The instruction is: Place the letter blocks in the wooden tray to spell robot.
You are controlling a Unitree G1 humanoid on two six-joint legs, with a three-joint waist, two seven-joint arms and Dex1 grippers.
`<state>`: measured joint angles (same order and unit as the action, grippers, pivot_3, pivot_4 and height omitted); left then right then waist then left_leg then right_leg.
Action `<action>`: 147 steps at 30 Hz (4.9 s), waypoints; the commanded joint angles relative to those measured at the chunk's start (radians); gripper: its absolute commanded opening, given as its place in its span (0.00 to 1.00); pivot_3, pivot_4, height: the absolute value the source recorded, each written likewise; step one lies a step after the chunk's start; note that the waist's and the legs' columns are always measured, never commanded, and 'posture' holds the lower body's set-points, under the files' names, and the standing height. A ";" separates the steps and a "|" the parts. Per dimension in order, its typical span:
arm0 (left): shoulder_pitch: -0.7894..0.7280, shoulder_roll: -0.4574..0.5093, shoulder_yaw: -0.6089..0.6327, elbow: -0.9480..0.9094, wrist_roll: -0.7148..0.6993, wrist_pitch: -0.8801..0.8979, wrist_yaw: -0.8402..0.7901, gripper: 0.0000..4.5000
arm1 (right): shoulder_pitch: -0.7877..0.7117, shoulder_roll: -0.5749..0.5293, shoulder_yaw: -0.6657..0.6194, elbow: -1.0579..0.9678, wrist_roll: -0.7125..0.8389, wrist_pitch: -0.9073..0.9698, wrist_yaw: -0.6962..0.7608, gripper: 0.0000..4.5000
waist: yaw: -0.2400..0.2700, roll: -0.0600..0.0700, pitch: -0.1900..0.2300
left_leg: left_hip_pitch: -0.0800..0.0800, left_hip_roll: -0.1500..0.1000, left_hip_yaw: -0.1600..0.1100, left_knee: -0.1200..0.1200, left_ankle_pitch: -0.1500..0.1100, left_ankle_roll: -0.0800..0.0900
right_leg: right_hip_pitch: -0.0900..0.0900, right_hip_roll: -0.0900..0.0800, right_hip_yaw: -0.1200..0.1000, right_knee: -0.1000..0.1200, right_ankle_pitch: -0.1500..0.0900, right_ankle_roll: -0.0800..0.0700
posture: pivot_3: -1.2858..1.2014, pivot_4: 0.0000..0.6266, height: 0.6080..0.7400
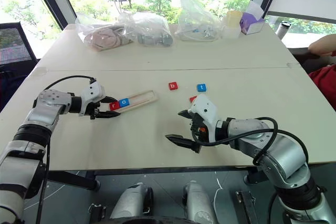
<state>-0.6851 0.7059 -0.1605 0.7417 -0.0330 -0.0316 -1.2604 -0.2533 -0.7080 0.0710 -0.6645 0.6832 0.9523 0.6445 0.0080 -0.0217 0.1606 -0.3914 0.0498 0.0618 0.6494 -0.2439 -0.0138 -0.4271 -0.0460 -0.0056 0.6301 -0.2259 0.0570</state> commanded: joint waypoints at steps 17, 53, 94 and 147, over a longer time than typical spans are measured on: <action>0.051 -0.023 -0.085 -0.409 -0.041 0.117 -0.194 0.54 | 0.024 0.004 -0.086 0.025 0.016 -0.008 -0.032 1.00 | -0.003 -0.003 0.002 | -0.019 -0.002 0.001 0.002 0.000 0.001 | -0.015 0.003 0.000 0.000 0.002 -0.002 | 0.52 0.24 1.00; 0.119 0.140 0.559 -0.721 -0.526 0.850 0.164 1.00 | -0.649 0.576 0.089 1.214 -0.492 -0.381 -0.449 1.00 | -0.039 -0.005 0.006 | -0.020 -0.002 -0.001 -0.001 0.000 0.002 | -0.017 0.003 0.001 0.001 0.003 0.004 | 0.52 0.24 1.00; 0.160 0.044 0.083 -1.028 -0.562 0.803 0.213 1.00 | -0.012 0.824 -0.250 0.002 -0.636 0.507 -0.740 0.27 | -0.028 -0.003 0.007 | -0.016 -0.001 -0.010 -0.001 0.000 0.001 | -0.016 0.011 0.000 0.001 0.003 -0.005 | 0.52 0.24 1.00; 0.199 0.286 0.059 -1.076 -0.528 0.757 -0.051 1.00 | -0.154 -0.036 -0.049 1.057 -0.478 -0.888 0.570 0.67 | -0.022 -0.003 0.014 | -0.017 0.000 -0.009 0.000 -0.001 0.002 | -0.016 0.017 0.005 0.000 0.000 -0.003 | 0.52 0.24 1.00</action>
<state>-0.4828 0.9781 -0.1339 -0.3086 -0.5533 0.7203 -1.3139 -0.3922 -0.7437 0.0305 0.3925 0.2012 0.0850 1.2056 -0.0139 -0.0246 0.1745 -0.4088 0.0498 0.0526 0.6494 -0.2444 -0.0119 -0.4428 -0.0294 -0.0008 0.6304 -0.2262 0.0538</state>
